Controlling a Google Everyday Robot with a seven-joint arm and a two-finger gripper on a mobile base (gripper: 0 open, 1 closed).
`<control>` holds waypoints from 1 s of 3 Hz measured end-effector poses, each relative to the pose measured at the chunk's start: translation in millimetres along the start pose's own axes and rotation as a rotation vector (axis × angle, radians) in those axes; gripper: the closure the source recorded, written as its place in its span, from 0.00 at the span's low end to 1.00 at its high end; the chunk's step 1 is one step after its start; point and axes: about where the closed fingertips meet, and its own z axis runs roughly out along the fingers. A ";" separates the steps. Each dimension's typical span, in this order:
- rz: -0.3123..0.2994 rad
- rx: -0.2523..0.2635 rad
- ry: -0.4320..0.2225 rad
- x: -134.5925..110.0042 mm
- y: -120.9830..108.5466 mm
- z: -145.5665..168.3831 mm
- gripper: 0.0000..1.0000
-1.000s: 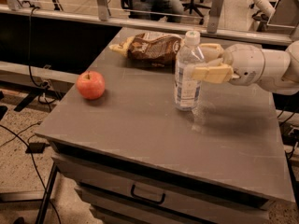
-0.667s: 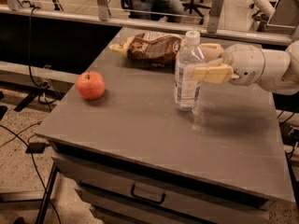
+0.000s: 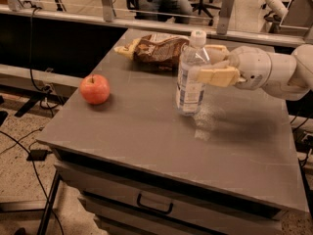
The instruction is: Place blue plastic bottle upright
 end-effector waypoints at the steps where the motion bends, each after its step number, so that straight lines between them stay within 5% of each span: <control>1: -0.014 0.017 -0.034 -2.9 -4.1 5.1 1.00; 3: -0.094 0.123 0.013 -2.0 -25.1 1.5 1.00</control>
Offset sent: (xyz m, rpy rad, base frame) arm 0.0299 -0.0004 0.0071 0.0496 -0.0649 -0.1406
